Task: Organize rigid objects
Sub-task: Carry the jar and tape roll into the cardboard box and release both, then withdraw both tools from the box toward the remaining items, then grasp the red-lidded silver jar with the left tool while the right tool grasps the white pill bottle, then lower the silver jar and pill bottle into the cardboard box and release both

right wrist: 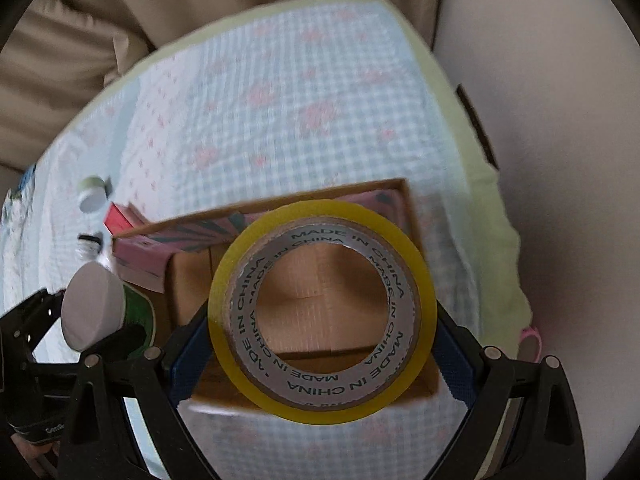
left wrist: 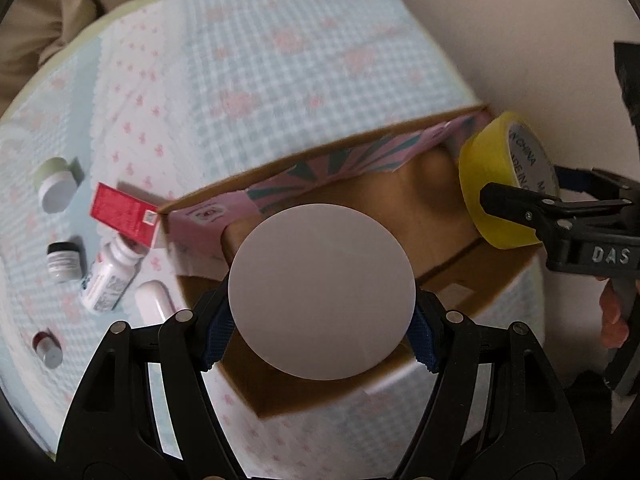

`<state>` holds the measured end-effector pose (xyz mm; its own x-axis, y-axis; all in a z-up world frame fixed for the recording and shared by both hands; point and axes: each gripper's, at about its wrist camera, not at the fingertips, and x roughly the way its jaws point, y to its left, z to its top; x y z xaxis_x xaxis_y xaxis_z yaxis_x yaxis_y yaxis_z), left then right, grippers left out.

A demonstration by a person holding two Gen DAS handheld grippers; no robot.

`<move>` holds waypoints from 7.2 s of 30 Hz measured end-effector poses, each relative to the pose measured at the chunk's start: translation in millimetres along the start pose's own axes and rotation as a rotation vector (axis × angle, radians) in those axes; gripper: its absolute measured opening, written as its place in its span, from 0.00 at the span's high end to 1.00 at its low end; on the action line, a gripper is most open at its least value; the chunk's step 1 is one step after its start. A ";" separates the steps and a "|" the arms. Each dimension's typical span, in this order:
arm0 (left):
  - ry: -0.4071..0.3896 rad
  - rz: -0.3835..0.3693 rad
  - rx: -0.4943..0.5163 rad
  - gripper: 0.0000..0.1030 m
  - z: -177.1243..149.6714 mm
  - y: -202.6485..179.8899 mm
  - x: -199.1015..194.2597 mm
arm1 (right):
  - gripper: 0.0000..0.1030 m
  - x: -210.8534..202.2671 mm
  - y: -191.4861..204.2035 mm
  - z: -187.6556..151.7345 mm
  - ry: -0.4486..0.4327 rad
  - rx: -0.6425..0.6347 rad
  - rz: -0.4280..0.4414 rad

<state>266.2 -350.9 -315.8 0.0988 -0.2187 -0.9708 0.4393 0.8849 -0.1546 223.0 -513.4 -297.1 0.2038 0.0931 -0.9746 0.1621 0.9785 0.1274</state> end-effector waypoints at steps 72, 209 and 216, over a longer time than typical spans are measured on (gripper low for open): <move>-0.279 0.289 -0.324 0.00 -203.2 202.7 -257.8 | 0.00 -145.2 191.2 -86.6 -0.218 -0.331 0.057; -0.206 -0.085 -0.351 0.50 -85.6 13.4 -126.9 | 0.52 -106.2 -3.0 -72.2 -0.127 0.105 0.188; -0.134 -0.080 -0.299 0.50 -46.6 -14.9 -77.5 | 0.52 -60.9 -45.4 -54.3 -0.045 0.094 0.157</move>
<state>210.5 -327.9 -246.8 0.1998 -0.3266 -0.9238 0.1706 0.9400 -0.2954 150.9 -553.5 -253.5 0.2760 0.2332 -0.9324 0.2137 0.9309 0.2961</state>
